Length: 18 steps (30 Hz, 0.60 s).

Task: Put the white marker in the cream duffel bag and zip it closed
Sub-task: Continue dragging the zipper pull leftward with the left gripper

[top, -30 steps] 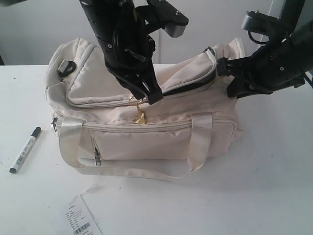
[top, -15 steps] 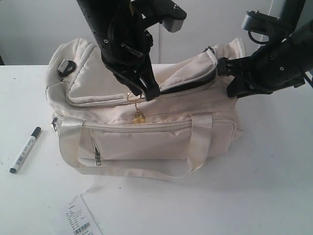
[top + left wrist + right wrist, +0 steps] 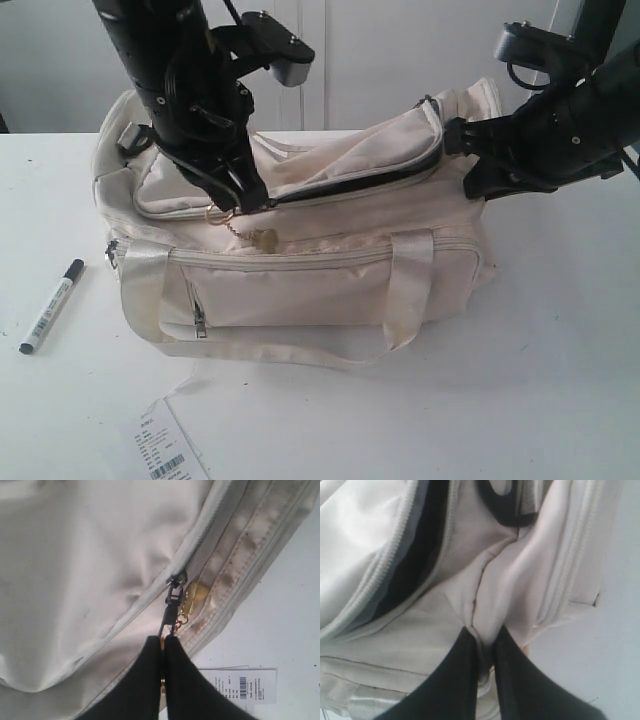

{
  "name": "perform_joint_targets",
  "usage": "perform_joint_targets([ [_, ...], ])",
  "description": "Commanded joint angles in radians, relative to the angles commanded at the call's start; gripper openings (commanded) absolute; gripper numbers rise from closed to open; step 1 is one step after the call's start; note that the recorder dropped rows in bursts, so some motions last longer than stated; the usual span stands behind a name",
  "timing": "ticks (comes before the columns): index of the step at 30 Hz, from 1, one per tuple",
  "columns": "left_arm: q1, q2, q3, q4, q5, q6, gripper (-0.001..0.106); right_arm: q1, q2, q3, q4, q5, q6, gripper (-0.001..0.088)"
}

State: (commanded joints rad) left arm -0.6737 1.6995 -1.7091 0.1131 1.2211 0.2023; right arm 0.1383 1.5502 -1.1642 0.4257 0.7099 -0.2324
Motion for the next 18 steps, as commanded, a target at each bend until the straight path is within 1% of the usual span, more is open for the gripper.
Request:
perform_joint_targets([
  [4,0.013,-0.017,0.027,0.0,0.0,0.005,0.0,0.0,0.0,0.0,-0.002,0.0,0.0,0.0],
  [18,0.013,-0.035,0.057,0.014,0.0,0.007,0.0,0.0,0.0,0.0,-0.004,0.004,0.0,0.0],
])
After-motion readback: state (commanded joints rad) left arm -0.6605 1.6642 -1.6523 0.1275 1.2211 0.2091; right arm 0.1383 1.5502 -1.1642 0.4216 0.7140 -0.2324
